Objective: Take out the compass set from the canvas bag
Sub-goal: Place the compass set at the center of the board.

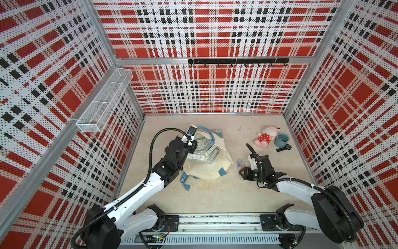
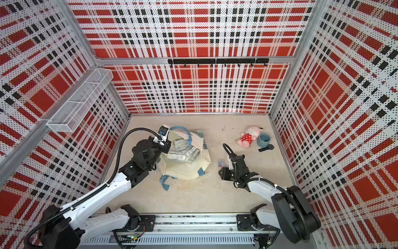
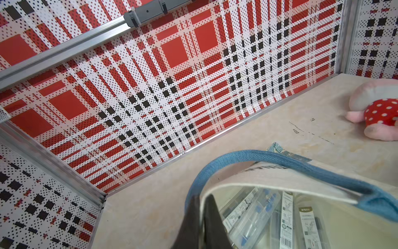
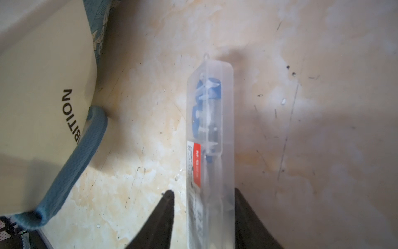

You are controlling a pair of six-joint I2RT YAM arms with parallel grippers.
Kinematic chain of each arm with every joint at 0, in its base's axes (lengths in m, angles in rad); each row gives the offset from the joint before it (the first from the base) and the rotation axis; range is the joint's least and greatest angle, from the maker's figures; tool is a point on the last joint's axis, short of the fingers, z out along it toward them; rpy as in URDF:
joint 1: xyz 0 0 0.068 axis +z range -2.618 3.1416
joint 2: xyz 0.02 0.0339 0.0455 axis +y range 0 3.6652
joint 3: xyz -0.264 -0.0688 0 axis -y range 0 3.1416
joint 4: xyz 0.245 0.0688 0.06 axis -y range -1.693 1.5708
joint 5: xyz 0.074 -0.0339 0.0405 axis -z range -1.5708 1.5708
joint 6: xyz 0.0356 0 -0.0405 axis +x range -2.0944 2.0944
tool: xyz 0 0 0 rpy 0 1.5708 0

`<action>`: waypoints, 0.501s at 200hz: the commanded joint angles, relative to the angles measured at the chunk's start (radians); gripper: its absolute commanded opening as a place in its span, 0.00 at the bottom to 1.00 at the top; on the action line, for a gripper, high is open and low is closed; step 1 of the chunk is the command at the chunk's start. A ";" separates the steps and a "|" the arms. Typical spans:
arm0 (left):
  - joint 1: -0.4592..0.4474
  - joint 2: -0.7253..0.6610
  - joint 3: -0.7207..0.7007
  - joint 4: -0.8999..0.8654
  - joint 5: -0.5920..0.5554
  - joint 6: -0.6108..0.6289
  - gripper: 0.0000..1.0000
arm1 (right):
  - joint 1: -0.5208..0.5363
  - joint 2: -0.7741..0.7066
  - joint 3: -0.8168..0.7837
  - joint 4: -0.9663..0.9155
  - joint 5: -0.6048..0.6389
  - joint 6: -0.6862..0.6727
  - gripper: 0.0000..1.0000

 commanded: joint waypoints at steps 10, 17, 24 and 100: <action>0.006 -0.039 0.012 0.136 0.013 -0.006 0.00 | -0.007 -0.065 0.062 -0.117 0.066 -0.066 0.58; 0.006 -0.038 0.014 0.135 0.016 -0.006 0.00 | -0.007 -0.085 0.083 -0.154 0.085 -0.082 0.59; 0.005 -0.036 0.016 0.135 0.018 -0.006 0.00 | -0.007 -0.109 0.106 -0.190 0.097 -0.101 0.60; -0.015 -0.031 0.028 0.110 0.001 0.002 0.00 | 0.278 -0.200 0.462 -0.240 0.299 -0.635 0.66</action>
